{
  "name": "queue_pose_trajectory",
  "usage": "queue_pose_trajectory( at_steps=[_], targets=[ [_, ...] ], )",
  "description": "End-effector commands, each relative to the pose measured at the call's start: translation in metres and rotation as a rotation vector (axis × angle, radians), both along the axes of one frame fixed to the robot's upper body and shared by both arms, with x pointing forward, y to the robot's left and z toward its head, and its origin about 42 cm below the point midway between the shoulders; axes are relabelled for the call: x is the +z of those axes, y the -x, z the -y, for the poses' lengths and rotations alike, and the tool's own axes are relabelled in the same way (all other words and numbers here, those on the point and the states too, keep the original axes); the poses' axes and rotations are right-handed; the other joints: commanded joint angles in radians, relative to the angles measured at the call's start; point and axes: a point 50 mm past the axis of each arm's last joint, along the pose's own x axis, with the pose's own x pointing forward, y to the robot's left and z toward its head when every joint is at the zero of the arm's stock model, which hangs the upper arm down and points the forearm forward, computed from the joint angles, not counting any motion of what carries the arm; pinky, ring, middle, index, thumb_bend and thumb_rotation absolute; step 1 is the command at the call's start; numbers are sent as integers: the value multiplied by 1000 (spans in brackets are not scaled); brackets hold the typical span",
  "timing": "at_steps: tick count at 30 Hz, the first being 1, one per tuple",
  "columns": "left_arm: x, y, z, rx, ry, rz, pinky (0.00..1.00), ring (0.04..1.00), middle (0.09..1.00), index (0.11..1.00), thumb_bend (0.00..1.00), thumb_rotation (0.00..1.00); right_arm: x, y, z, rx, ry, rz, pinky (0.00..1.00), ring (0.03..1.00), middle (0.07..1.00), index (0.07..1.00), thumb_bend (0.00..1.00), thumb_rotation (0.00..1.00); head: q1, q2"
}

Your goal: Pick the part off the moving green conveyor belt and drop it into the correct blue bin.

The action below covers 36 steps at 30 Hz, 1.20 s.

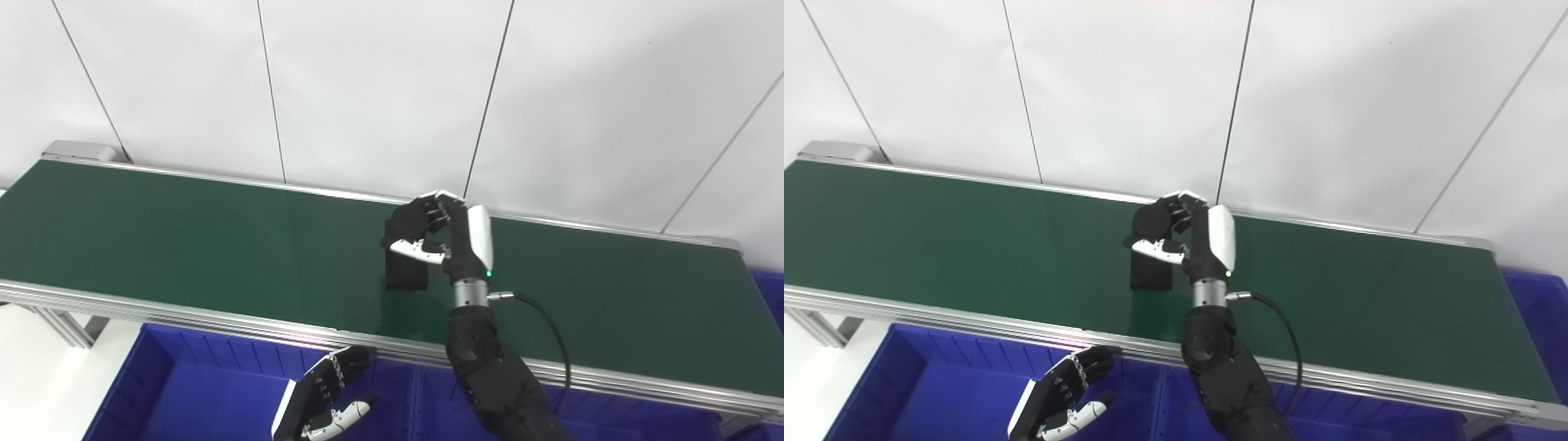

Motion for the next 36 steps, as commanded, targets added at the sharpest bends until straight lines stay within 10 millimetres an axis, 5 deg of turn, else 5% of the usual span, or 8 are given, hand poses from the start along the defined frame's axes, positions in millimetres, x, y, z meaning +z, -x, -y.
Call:
queue_pose_trajectory(
  at_steps=[1,11,21,25,36],
  targets=[
    [10,-9,5,-13,7,69,800,767,766,713,480,0,36,4,-3,21,-36,92,397,448,191,212,462,0,-4,1],
    [11,-10,9,-12,5,70,745,755,755,705,495,0,47,61,29,38,-80,147,395,450,199,214,462,0,-42,19],
    [13,-6,7,-17,3,77,751,760,762,707,503,0,7,148,80,-36,-119,77,388,457,187,203,462,0,-99,61],
    [16,-2,4,-17,-5,89,751,758,759,705,501,0,-5,174,91,-91,-126,32,389,457,179,200,462,0,-130,114],
    [20,2,-5,-31,4,110,722,722,727,686,516,1,-44,213,96,-173,-196,-167,382,453,212,220,460,0,-176,195]
  ],
)
